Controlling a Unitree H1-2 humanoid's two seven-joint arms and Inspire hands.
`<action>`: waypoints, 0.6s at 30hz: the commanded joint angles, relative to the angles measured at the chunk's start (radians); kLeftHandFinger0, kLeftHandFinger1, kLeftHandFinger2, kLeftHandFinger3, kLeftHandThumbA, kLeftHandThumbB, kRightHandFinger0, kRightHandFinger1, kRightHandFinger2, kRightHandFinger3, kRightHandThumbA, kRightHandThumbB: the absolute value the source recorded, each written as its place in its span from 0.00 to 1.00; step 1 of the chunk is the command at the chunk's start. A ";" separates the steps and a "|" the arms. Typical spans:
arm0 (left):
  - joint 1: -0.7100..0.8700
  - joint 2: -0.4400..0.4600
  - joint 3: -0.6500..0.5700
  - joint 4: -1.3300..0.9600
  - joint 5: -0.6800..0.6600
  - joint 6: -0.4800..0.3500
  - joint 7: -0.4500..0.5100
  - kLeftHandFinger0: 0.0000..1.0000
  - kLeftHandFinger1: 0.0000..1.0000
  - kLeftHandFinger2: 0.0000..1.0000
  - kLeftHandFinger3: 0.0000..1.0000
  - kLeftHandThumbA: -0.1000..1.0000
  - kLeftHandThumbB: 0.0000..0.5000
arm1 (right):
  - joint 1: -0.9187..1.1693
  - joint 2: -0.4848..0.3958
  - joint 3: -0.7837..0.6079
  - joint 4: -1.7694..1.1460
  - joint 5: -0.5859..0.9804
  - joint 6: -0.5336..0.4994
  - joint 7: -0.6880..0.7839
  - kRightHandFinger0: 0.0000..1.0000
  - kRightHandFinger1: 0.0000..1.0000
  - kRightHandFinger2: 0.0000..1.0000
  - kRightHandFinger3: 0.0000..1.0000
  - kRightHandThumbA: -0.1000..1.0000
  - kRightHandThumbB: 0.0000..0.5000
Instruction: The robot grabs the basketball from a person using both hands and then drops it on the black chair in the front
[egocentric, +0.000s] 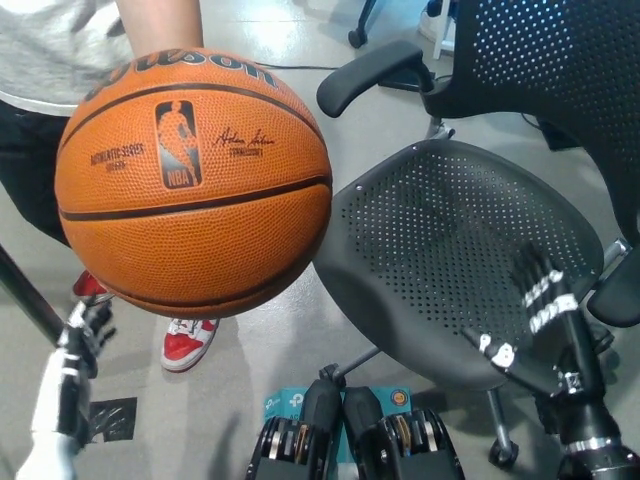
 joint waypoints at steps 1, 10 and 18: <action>0.002 0.002 0.073 -0.206 -0.117 0.035 0.039 1.00 1.00 1.00 1.00 1.00 0.39 | -0.030 0.023 0.048 -0.248 0.109 0.106 0.033 1.00 1.00 1.00 1.00 1.00 0.58; -0.043 0.026 0.132 -0.404 -0.155 0.169 0.044 1.00 1.00 1.00 1.00 1.00 0.35 | -0.155 0.030 0.097 -0.353 0.225 0.261 0.039 1.00 1.00 1.00 1.00 1.00 0.76; -0.101 0.045 0.146 -0.427 -0.169 0.237 0.044 1.00 1.00 1.00 1.00 1.00 0.37 | -0.284 0.074 0.122 -0.286 0.351 0.396 0.065 1.00 1.00 1.00 1.00 1.00 0.72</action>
